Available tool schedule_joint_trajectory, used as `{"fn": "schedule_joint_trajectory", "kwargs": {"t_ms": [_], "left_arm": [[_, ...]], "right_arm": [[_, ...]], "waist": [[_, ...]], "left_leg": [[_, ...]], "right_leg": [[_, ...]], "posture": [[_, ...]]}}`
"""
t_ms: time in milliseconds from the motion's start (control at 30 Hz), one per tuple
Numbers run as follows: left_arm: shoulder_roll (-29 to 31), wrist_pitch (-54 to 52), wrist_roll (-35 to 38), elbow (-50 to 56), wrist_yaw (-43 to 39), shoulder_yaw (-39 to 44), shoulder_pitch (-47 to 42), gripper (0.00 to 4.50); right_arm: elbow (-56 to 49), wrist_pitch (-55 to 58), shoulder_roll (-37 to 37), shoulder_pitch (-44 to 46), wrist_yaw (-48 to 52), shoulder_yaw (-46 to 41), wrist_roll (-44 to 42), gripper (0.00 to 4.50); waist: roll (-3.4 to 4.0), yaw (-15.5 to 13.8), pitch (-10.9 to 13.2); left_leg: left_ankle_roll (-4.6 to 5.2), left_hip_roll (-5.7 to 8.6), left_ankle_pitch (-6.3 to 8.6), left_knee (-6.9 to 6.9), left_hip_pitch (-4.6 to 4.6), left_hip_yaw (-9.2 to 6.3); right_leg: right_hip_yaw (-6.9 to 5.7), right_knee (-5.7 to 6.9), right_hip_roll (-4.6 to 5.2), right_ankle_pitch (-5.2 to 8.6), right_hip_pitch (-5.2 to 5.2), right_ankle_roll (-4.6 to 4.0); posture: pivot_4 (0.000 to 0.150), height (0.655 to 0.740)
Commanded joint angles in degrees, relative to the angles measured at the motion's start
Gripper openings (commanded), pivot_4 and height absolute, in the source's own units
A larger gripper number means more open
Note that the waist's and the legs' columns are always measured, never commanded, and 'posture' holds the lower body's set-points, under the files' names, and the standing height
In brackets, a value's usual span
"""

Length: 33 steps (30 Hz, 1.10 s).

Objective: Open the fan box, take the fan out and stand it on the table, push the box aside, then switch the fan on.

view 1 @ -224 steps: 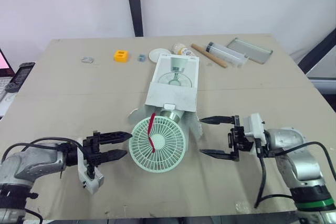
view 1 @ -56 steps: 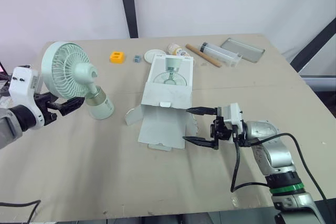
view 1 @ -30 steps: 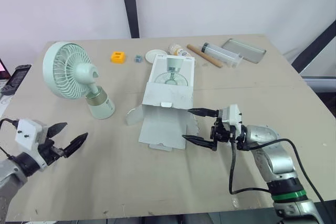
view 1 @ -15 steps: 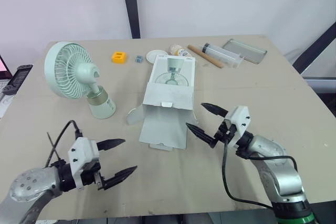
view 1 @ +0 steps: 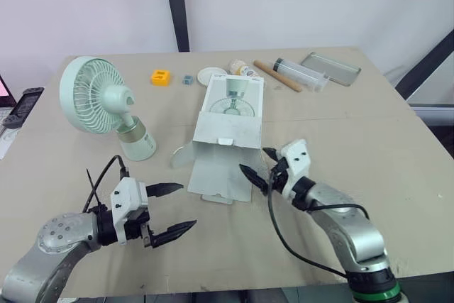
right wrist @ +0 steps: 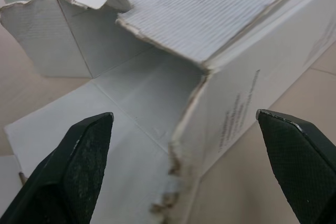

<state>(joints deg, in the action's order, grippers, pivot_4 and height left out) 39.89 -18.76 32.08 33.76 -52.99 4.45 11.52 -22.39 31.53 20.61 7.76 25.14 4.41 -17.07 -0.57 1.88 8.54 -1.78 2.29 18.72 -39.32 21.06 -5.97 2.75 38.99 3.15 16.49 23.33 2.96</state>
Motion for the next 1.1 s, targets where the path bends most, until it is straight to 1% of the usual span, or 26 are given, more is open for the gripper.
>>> {"fn": "schedule_joint_trajectory", "kwargs": {"t_ms": [33,300,333,367,467,533,567,600,667,700,900,1100], "left_arm": [[-0.64,1.29,-0.68,0.63,0.46,-0.43,-0.35,4.39],[-1.79,1.07,-1.03,0.36,1.53,-1.64,-1.48,4.39],[-1.88,1.12,-1.07,0.09,1.56,-1.84,-1.8,4.46],[-1.99,1.17,-1.19,-0.15,1.61,-2.08,-2.1,4.46],[-2.29,1.31,-1.46,-0.65,1.55,-2.62,-2.7,4.5],[-2.6,1.29,-1.75,-0.75,1.56,-3.02,-3.02,4.5],[-2.77,1.29,-1.88,-0.83,1.53,-3.21,-3.18,4.5],[-2.92,1.33,-2.03,-0.96,1.5,-3.37,-3.32,4.5],[-3.21,1.46,-2.33,-1.33,1.47,-3.75,-3.66,4.5],[-3.35,1.54,-2.48,-1.47,1.48,-3.96,-3.79,4.5],[-3.99,2.48,-3.37,-2.95,1.09,-5.06,-5.02,4.5],[-4.78,3.53,-4.2,-4.16,1.25,-6.17,-5.9,4.5]], "right_arm": [[-1.81,1.78,-2.2,2.03,-3.47,1.22,1.45,4.5],[-1.04,6.4,-5.01,5.13,-9.23,1.77,4.81,4.5],[-0.63,6.71,-5.27,5.6,-10.02,1.53,5.29,4.24],[-0.25,6.98,-5.19,6.02,-10.69,1.43,6.01,4.24],[0.44,7.3,-4.95,6.63,-12.13,0.99,7.48,3.1],[0.55,7.01,-4.4,6.63,-12.23,0.78,8.14,2.08],[0.46,6.92,-4.21,6.49,-12.29,0.56,8.38,1.72],[0.36,6.89,-4.13,6.34,-12.34,0.34,8.48,1.13],[0.14,6.95,-3.96,6.13,-12.39,0.05,8.75,0.17],[0.05,6.94,-3.9,6.02,-12.36,-0.06,8.85,0.03],[-1.45,7.34,-3.47,5.02,-11.63,-0.58,9.21,0.03],[-3.83,6.94,-1.0,3.1,-8.35,-2.02,7.62,0.03]], "waist": [[0.0,0.0,0.0],[0.0,0.12,0.0],[0.0,0.12,0.0],[0.0,0.13,0.0],[0.0,0.13,0.0],[0.0,0.15,0.0],[0.0,0.17,0.0],[0.0,0.2,0.0],[0.0,0.24,0.0],[0.0,0.25,0.0],[0.0,0.27,0.0],[0.0,0.27,0.0]], "left_leg": [[0.0,0.02,0.0,0.0,0.0,0.0],[-0.03,0.01,-0.02,0.0,-0.01,-0.01],[-0.03,0.02,-0.02,0.0,0.0,-0.01],[-0.03,0.02,-0.02,0.0,0.0,-0.01],[-0.02,0.01,-0.01,0.0,0.0,0.0],[-0.01,0.01,-0.01,0.0,-0.01,0.0],[-0.01,0.01,-0.01,0.0,-0.01,0.0],[-0.01,0.01,-0.01,0.0,-0.01,0.0],[-0.02,0.01,-0.01,0.0,0.0,0.0],[-0.02,0.01,-0.01,0.0,0.0,0.0],[0.0,0.01,-0.01,0.0,0.0,0.0],[0.0,0.01,-0.01,0.0,0.0,0.0]], "right_leg": [[-0.01,0.0,0.0,0.0,-0.01,0.0],[-0.01,0.01,0.0,0.0,0.0,0.0],[-0.02,0.01,0.0,0.0,0.01,0.0],[-0.01,0.01,0.0,0.0,0.02,0.0],[0.0,0.01,-0.04,0.0,0.02,0.0],[0.0,0.01,-0.08,0.0,0.01,0.0],[0.0,0.02,-0.09,0.0,0.01,0.0],[0.0,0.01,-0.09,0.0,0.01,0.0],[0.0,0.01,-0.08,0.0,0.01,0.0],[0.0,0.01,-0.08,0.0,0.01,0.0],[0.01,0.01,-0.09,0.0,0.01,0.0],[0.0,0.01,-0.08,0.0,0.01,0.0]], "posture": [[0.15,0.74],[0.15,0.74],[0.15,0.74],[0.15,0.74],[0.15,0.74],[0.15,0.74],[0.15,0.74],[0.15,0.74],[0.15,0.74],[0.15,0.74],[0.15,0.74],[0.15,0.74]]}}
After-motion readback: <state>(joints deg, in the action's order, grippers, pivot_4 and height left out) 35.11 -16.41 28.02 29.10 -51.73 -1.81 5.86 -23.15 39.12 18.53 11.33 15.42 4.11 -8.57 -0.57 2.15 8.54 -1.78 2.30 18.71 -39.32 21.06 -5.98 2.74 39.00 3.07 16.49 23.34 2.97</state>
